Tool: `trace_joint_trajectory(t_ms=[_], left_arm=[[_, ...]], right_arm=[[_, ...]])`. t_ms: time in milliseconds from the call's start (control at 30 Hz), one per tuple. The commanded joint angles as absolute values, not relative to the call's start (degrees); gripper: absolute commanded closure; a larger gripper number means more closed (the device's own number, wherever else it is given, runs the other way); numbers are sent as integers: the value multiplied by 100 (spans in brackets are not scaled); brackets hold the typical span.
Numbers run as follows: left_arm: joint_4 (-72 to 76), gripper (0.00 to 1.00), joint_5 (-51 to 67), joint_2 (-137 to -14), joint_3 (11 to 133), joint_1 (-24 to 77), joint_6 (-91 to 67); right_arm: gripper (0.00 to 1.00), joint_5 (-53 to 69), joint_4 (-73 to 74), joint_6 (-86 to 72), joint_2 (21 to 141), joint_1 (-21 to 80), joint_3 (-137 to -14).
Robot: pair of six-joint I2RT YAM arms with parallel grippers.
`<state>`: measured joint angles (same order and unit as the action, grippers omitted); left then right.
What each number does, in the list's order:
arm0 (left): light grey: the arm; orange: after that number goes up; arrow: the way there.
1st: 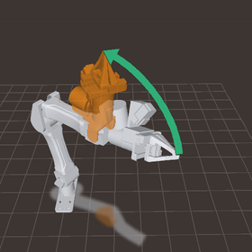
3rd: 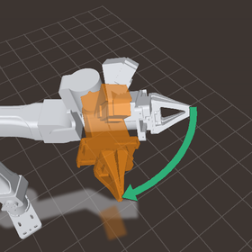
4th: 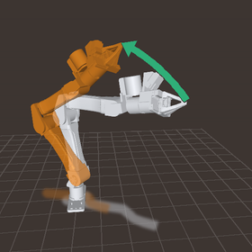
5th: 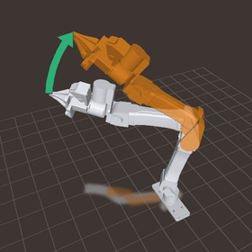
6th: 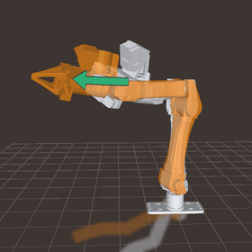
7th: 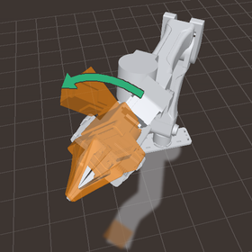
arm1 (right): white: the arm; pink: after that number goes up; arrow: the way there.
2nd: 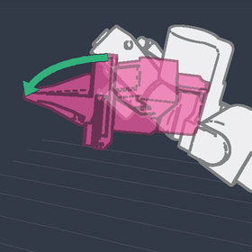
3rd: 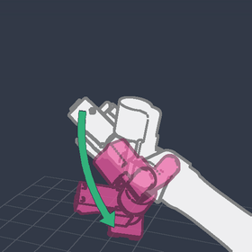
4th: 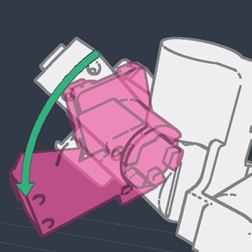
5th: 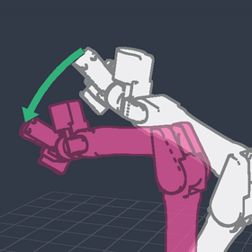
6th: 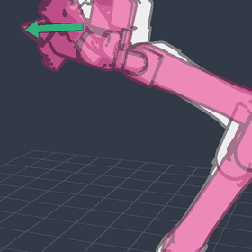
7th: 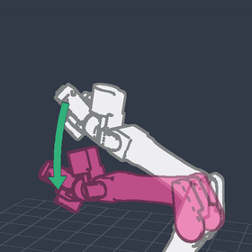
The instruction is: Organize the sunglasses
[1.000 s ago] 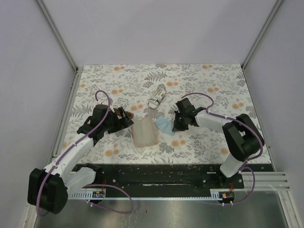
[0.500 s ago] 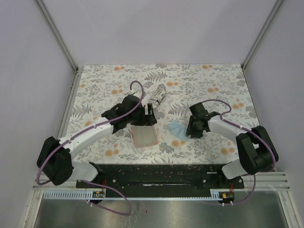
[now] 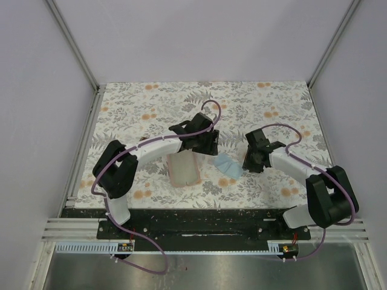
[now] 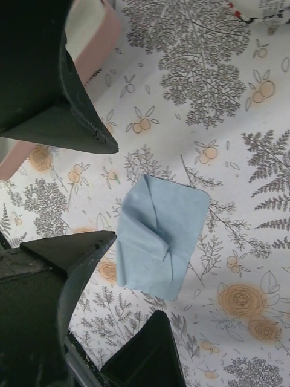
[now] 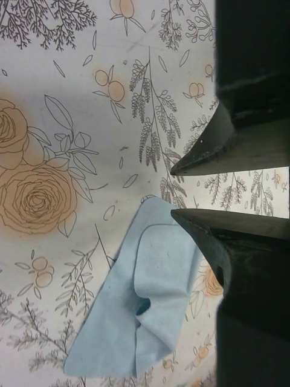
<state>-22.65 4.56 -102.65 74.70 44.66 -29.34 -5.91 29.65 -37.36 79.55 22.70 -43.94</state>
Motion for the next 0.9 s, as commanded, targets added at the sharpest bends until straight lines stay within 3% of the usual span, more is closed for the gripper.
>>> trace_joint_trajectory(t_ms=[0,333,367,533,867], left_arm=[[-2364,43,440,-10625,8216,4500,-2619],[-2487,45,422,-11232,8763,4509,-2443],[-2479,45,431,-11232,8771,4483,-2435],[-2461,46,571,-11338,8763,4491,-2426],[-2566,47,729,-11654,8947,4500,-2338]], right_arm=[[62,-748,2822,-3525,8357,2232,-4684],[62,-167,2453,-3568,8885,2241,-4544],[64,-150,2443,-3577,8912,2241,-4544],[100,-97,2391,-3630,8807,2233,-4562],[100,-158,2478,-3621,8332,2232,-4447]])
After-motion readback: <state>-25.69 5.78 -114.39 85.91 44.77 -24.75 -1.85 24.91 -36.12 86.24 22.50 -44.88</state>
